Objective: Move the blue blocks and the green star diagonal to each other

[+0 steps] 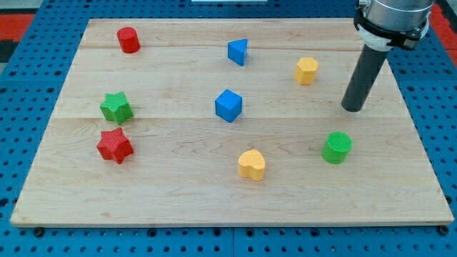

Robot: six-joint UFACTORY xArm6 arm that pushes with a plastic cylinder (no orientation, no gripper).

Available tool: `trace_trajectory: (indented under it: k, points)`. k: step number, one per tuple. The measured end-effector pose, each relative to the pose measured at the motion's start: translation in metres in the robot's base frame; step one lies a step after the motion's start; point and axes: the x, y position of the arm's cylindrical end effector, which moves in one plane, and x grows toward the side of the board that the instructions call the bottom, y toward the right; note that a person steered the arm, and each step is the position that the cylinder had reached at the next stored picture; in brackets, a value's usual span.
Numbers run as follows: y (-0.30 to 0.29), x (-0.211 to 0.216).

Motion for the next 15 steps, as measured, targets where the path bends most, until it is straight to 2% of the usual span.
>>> trace_trajectory:
  k: [1,3,4,5,6,7,8,9,10,11,12,13,14,15]
  points:
    - [-0.028,0.022]
    - [-0.087,0.025]
    - [-0.142,0.051]
    - [-0.175,0.05]
    - [-0.213,0.017]
    - [-0.201,-0.044]
    - [-0.191,-0.081]
    - [-0.192,-0.021]
    - [-0.244,0.033]
    - [-0.334,0.051]
    - [-0.386,0.03]
    - [-0.374,-0.003]
    - [-0.407,-0.008]
    - [-0.391,-0.007]
